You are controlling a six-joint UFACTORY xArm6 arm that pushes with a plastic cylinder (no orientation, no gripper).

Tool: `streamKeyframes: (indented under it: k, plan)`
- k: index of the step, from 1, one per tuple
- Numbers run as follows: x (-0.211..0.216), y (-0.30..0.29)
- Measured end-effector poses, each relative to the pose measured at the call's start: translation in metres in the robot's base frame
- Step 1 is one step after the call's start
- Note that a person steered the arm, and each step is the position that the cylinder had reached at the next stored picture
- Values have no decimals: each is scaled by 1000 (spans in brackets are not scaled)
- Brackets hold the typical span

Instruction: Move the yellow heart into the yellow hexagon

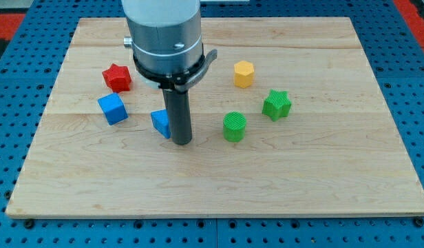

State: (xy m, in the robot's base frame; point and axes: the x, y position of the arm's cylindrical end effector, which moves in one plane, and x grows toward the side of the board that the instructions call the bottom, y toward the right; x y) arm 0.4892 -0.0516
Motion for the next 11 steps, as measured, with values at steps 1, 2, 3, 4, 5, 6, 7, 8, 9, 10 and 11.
streamKeyframes:
  k: [1, 2, 3, 4, 5, 6, 7, 8, 9, 10, 11]
  plan:
    - [-36, 0]
    - [-53, -33]
    - [-53, -74]
    - [-60, -84]
    - [-67, -42]
    - [-86, -21]
    - [-99, -50]
    - [-110, -53]
    - [-109, -9]
    - [-108, 28]
    - [-108, 56]
